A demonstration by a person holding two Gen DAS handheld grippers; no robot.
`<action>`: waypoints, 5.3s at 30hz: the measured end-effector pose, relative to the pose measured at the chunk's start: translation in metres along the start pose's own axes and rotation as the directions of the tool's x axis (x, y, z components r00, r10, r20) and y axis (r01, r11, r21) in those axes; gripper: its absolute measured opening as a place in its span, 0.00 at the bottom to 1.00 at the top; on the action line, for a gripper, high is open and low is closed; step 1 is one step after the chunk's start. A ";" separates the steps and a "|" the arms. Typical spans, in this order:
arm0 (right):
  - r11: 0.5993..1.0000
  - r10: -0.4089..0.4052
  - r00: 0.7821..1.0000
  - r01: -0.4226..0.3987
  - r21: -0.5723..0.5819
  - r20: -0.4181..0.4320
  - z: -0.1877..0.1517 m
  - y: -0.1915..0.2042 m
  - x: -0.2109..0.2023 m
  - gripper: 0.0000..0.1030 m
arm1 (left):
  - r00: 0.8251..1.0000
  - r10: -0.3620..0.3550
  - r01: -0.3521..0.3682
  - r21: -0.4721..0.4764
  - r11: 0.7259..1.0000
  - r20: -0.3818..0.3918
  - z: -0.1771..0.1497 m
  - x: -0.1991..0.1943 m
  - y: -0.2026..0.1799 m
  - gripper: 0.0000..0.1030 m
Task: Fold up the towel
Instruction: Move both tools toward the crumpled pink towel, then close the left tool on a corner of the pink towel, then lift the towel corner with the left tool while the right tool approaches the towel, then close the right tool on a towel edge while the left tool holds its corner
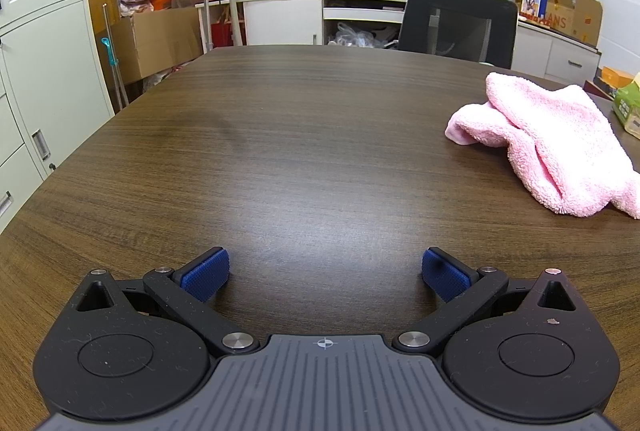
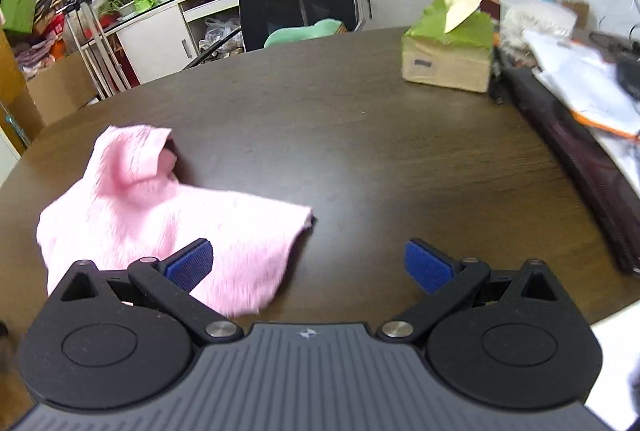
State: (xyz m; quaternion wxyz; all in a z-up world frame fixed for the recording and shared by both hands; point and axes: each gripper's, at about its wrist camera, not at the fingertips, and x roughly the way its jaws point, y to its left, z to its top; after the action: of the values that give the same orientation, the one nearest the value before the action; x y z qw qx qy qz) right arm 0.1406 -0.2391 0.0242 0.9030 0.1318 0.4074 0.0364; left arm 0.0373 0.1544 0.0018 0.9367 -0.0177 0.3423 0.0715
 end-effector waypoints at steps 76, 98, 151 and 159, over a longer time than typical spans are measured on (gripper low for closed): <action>0.939 0.085 0.994 -0.056 -0.339 0.071 -0.025 0.029 0.022 1.00 | 0.969 -0.138 0.205 0.353 0.913 -0.204 0.142 0.098 -0.252 0.17; 0.871 0.482 0.874 -0.485 0.075 0.052 0.010 -0.039 0.013 0.51 | 0.905 -0.425 0.422 0.134 0.897 -0.010 0.123 -0.021 -0.150 0.07; 0.790 0.511 0.848 -0.528 -0.312 -0.143 -0.068 0.056 -0.046 0.04 | 0.996 -0.079 0.074 -0.120 0.990 -0.038 0.024 -0.008 0.025 0.65; 0.803 0.507 0.848 -0.530 -0.272 -0.153 -0.066 0.050 -0.037 0.05 | 0.966 -0.235 0.204 -0.236 0.950 -0.110 0.023 -0.004 0.048 0.65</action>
State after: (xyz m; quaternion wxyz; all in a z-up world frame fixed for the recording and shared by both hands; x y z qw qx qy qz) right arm 0.0688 -0.1831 0.0225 0.8522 0.0962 0.3779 0.3487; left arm 0.0416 0.2028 0.0225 0.9051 -0.1655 0.3916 0.0030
